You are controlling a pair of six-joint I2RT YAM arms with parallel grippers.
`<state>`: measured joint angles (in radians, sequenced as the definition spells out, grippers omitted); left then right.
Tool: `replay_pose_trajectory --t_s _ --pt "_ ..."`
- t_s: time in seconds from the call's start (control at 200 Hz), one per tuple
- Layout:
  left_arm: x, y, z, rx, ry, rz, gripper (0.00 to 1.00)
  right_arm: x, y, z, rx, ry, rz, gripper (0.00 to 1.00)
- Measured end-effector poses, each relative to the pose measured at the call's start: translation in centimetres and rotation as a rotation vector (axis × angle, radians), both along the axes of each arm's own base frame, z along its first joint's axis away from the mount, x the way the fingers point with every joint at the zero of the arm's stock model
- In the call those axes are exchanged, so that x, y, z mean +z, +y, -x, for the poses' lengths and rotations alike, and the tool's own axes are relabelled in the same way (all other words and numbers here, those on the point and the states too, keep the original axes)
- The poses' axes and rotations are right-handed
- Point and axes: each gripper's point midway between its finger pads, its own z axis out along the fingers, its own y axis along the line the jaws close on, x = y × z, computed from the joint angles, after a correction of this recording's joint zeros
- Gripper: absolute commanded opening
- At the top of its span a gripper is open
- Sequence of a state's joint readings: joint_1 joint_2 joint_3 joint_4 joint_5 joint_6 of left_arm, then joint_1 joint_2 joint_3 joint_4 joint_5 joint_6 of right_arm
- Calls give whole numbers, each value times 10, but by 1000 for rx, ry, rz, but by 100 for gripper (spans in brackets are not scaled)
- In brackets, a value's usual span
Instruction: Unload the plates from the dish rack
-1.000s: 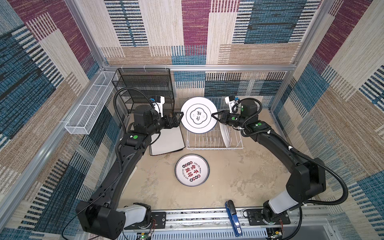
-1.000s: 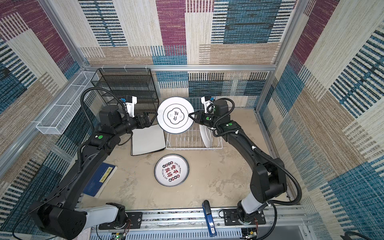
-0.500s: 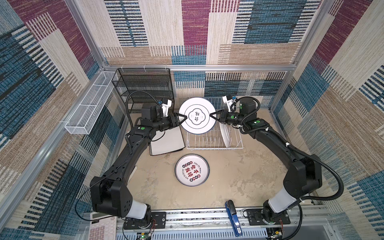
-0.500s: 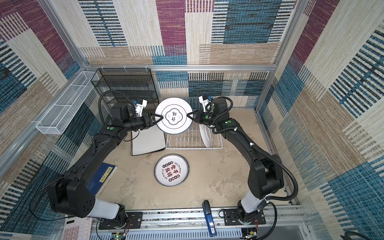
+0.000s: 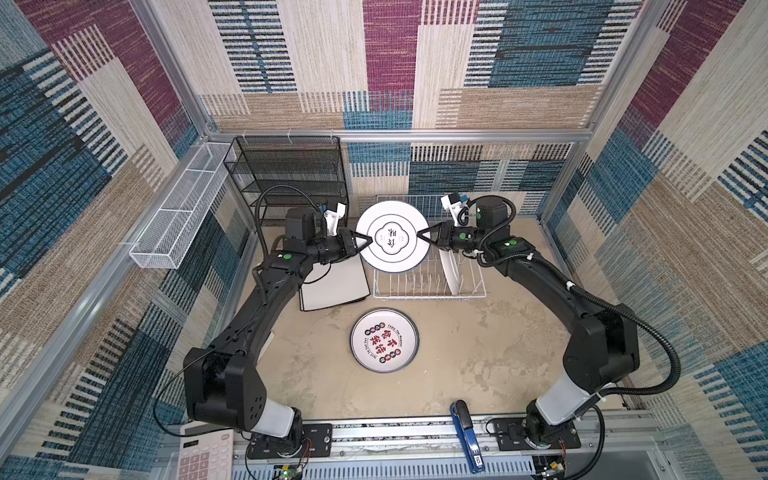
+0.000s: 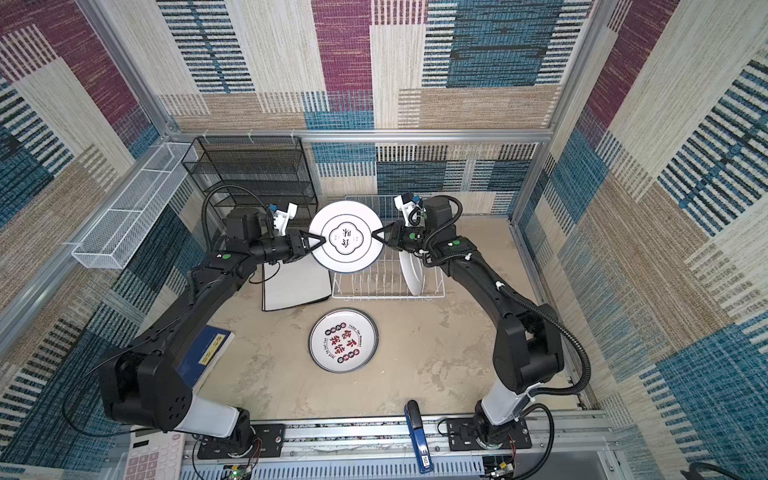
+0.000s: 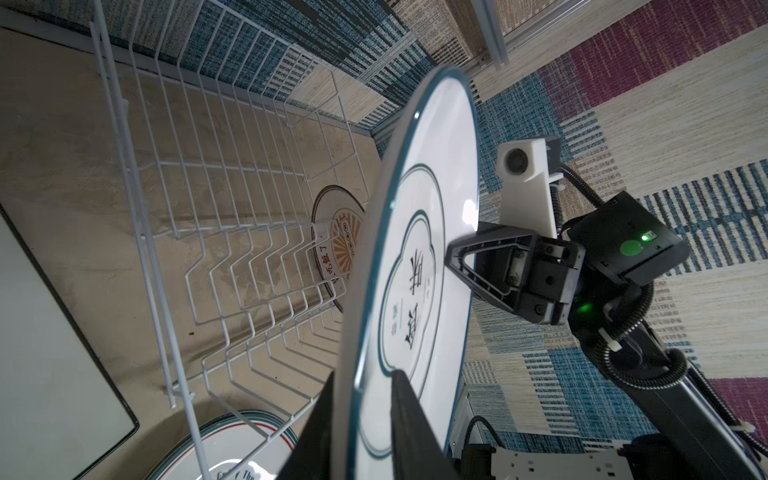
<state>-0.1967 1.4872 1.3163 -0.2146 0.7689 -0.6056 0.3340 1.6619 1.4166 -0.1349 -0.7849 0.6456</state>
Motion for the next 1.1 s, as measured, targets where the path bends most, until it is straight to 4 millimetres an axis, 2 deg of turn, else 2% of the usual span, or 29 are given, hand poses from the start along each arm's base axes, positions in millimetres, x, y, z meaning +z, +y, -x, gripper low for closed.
replay_pose_trajectory --t_s 0.205,0.311,0.361,0.486,0.681,0.736,0.886,0.947,1.102 --pt "-5 1 0 17 36 9 0 0 1 0 15 -25 8 1" --pt "-7 2 1 19 39 9 0 -2 1 0 16 -28 10 5" --pt "-8 2 1 19 44 11 0 -3 1 1 20 -24 8 12" --pt "-11 2 3 20 50 14 0 -4 1 0 10 -11 7 37" --pt "-4 3 4 26 36 15 0 8 -7 -4 -46 -66 28 72" --pt "-2 3 5 29 30 16 0 15 -10 -3 -65 -93 32 78" --pt "5 6 8 46 11 15 0 28 -21 2 -115 -188 70 85" --pt "6 7 11 48 9 16 0 34 -26 4 -133 -232 90 100" --pt "-4 10 26 58 42 26 0 52 -41 12 -178 -385 167 99"
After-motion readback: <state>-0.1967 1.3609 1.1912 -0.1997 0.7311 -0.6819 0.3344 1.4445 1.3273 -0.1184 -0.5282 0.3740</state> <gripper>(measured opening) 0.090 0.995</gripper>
